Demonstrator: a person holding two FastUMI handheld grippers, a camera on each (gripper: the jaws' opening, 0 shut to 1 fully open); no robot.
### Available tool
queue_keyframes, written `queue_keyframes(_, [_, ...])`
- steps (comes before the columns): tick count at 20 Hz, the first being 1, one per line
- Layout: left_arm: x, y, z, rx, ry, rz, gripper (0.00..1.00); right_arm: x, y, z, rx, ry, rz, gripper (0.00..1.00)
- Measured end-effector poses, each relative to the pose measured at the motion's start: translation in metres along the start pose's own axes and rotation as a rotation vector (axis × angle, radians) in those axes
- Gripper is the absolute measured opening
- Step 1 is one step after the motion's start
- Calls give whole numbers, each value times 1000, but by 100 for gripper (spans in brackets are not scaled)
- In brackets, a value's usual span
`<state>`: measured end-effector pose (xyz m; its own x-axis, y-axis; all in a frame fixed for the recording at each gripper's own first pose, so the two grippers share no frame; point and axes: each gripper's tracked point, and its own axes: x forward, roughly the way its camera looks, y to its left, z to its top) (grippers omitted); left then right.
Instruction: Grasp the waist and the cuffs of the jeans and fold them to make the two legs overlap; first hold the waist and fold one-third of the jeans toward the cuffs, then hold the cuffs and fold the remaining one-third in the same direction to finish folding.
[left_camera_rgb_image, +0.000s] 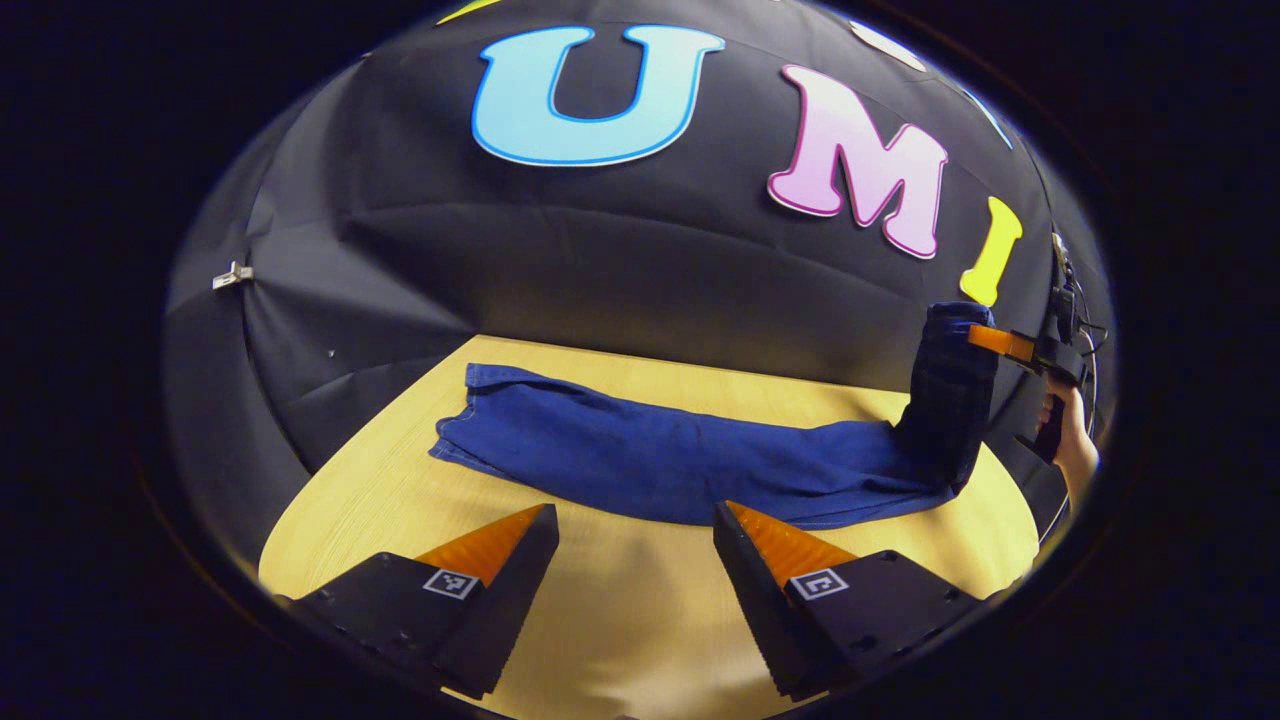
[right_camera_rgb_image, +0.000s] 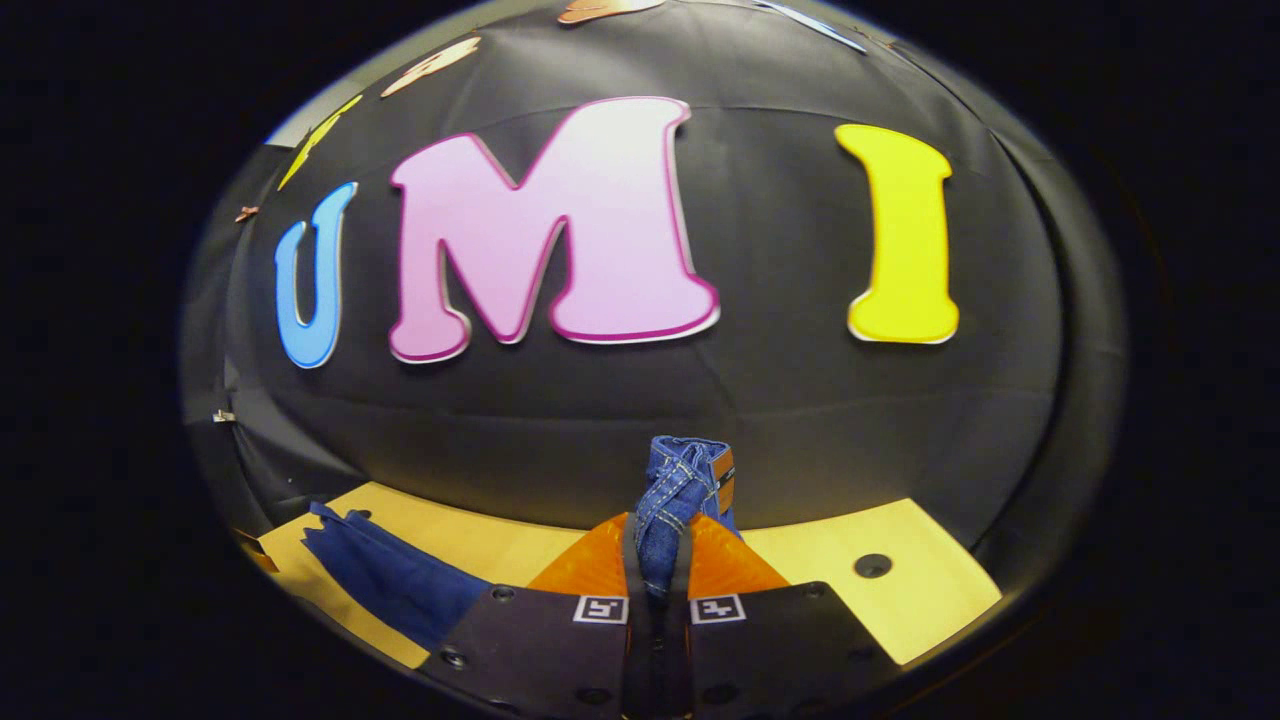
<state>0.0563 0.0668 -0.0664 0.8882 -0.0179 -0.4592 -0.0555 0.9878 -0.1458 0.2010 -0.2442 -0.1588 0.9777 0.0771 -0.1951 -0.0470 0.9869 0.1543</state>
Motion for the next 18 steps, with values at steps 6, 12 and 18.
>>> queue_keyframes(6, [24, 62, 0, 23, -13, 41, 97, 14, -41, -38, 20, 144, 157, 8])
queue_keyframes(12, [58, 119, 1, 46, -19, 103, 97, 17, -41, -117, -7, 250, 171, 12])
queue_keyframes(18, [109, 173, 15, -10, -18, 161, 92, -6, -3, -151, 52, 340, 248, 54])
